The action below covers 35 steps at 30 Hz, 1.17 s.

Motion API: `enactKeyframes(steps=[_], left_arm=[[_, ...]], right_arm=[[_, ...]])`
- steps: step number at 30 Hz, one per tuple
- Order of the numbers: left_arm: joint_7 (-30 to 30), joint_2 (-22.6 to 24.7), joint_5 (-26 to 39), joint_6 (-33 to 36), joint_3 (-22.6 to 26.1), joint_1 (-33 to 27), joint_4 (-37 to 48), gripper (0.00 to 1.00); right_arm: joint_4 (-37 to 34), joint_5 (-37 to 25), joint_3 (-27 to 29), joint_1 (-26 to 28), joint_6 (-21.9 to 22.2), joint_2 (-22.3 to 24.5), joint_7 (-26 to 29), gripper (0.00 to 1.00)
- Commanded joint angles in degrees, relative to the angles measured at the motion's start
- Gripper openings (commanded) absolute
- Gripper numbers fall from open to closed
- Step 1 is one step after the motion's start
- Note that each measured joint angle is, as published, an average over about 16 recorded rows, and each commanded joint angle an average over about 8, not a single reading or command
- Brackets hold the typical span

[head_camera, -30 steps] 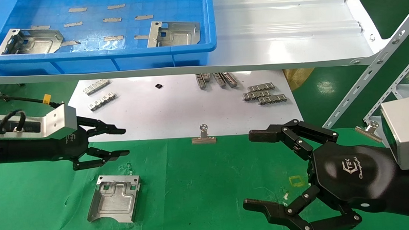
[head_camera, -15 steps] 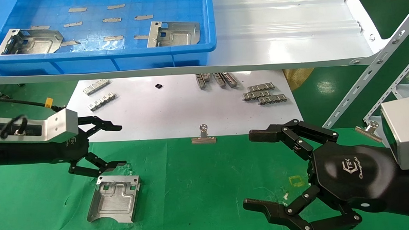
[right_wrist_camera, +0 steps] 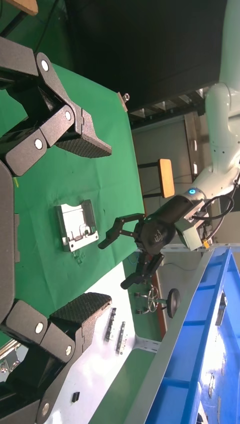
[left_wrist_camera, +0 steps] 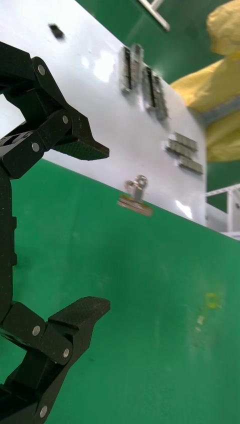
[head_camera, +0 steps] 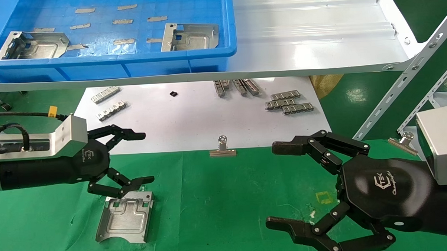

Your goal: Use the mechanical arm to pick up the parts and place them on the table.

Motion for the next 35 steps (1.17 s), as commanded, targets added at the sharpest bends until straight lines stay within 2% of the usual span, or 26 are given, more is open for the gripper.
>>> enactKeyframes(steps=[1,35], left_arm=[[-1.5,-0.6,-0.7,-0.2,-1.3,1.4,-2.4,1.0],[-25.9,-10.5,-12.3,-3.1,-22.2,24.5,-40.8,1.0]], right_arm=[[0.0,0.0,0.0,0.0,0.0,0.0,0.0,1.0],[0.0,0.0,0.0,0.0,0.0,0.0,0.0,1.0]])
